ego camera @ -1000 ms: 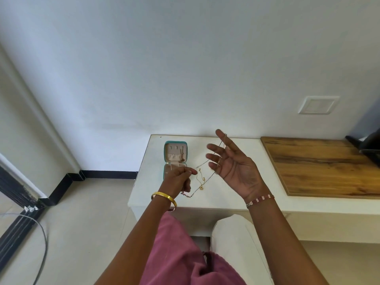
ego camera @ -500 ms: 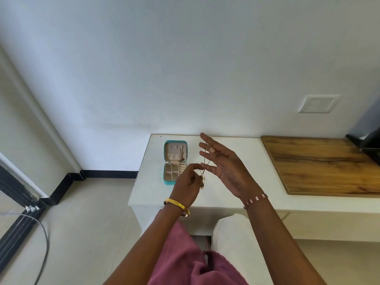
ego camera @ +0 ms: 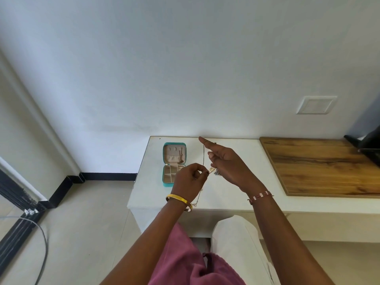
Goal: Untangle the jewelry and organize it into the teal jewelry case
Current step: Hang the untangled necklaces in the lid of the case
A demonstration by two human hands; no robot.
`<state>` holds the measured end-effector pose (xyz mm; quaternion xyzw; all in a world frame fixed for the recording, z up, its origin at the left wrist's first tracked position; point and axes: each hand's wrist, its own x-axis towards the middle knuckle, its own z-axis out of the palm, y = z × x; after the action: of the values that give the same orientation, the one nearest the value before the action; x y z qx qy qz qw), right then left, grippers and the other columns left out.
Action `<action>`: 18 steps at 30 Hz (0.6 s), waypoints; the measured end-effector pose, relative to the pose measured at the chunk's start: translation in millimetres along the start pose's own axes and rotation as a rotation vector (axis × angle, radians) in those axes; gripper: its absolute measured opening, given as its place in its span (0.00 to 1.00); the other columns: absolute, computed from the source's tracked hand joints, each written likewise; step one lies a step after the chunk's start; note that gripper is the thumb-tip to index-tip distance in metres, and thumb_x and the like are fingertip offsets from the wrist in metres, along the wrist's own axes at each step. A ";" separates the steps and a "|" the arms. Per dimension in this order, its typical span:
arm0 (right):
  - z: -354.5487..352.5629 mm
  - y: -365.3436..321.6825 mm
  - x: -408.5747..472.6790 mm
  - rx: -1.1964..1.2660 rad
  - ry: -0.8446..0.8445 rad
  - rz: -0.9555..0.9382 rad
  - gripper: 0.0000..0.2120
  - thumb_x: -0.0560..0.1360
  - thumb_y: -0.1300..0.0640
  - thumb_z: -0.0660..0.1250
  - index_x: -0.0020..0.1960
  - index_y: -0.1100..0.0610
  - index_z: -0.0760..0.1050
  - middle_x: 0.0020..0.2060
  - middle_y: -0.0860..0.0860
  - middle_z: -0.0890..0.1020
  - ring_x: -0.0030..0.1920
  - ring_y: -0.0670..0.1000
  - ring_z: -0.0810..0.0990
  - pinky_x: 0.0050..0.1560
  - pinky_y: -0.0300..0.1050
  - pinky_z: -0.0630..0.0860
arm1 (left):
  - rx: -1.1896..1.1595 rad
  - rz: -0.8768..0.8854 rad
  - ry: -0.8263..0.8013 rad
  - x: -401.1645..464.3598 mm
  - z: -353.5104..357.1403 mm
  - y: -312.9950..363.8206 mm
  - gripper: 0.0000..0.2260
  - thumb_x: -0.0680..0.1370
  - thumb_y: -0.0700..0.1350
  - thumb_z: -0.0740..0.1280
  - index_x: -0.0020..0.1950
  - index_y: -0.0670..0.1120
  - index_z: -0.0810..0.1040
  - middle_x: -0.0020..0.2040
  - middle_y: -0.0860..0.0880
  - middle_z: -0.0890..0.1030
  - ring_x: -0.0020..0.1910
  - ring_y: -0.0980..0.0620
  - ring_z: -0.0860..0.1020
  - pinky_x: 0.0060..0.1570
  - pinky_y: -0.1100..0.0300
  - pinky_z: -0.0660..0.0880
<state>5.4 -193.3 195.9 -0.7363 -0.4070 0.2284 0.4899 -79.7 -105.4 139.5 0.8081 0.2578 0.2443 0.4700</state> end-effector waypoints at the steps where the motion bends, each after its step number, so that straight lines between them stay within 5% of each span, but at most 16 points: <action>1: -2.2 -0.2 -0.1 -0.027 0.001 0.002 0.22 0.80 0.63 0.54 0.69 0.43 0.65 0.71 0.46 0.66 0.69 0.47 0.66 0.70 0.52 0.65 | -0.006 -0.003 -0.005 -0.1 -0.5 0.4 0.03 0.76 0.42 0.65 0.43 0.46 0.77 0.28 0.54 0.75 0.31 0.55 0.77 0.40 0.70 0.71; 3: -7.5 -0.6 -0.7 -0.089 0.001 0.007 0.23 0.80 0.63 0.54 0.69 0.42 0.64 0.71 0.45 0.66 0.63 0.45 0.71 0.68 0.48 0.67 | -0.059 -0.008 -0.021 -1.2 -1.5 2.1 0.05 0.76 0.40 0.64 0.43 0.44 0.79 0.27 0.56 0.76 0.28 0.60 0.75 0.36 0.76 0.68; 6: -13.5 1.8 -1.2 -0.207 -0.016 0.029 0.23 0.79 0.63 0.55 0.70 0.43 0.63 0.70 0.45 0.67 0.48 0.40 0.73 0.55 0.34 0.66 | -0.172 -0.034 -0.029 -3.0 -4.3 3.1 0.08 0.77 0.37 0.61 0.43 0.46 0.79 0.26 0.57 0.78 0.24 0.63 0.73 0.33 0.68 0.71; 11: -11.4 21.6 1.2 -0.330 -0.107 0.148 0.18 0.78 0.61 0.59 0.67 0.51 0.71 0.61 0.51 0.77 0.60 0.51 0.75 0.58 0.41 0.69 | -0.347 -0.077 -0.029 -4.1 -10.3 3.8 0.10 0.77 0.34 0.60 0.46 0.50 0.69 0.25 0.55 0.80 0.22 0.57 0.70 0.29 0.63 0.70; 14: -9.2 30.2 -4.6 -0.240 -0.213 0.202 0.12 0.78 0.61 0.61 0.60 0.59 0.77 0.46 0.48 0.80 0.47 0.47 0.77 0.47 0.37 0.72 | -0.448 -0.125 -0.032 -3.8 -14.0 4.6 0.11 0.76 0.33 0.60 0.47 0.50 0.67 0.25 0.52 0.80 0.21 0.57 0.69 0.29 0.64 0.70; 18: -6.2 32.7 -15.7 0.036 -0.212 0.212 0.09 0.77 0.61 0.63 0.53 0.56 0.80 0.49 0.54 0.83 0.48 0.49 0.81 0.49 0.42 0.76 | -0.509 -0.177 -0.062 -3.0 -14.4 4.3 0.10 0.76 0.34 0.61 0.50 0.47 0.67 0.27 0.50 0.79 0.21 0.56 0.69 0.31 0.60 0.71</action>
<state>13.4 -215.7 167.8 -0.7381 -0.3723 0.3624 0.4305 -90.3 -100.1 149.2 0.6453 0.2433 0.2341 0.6853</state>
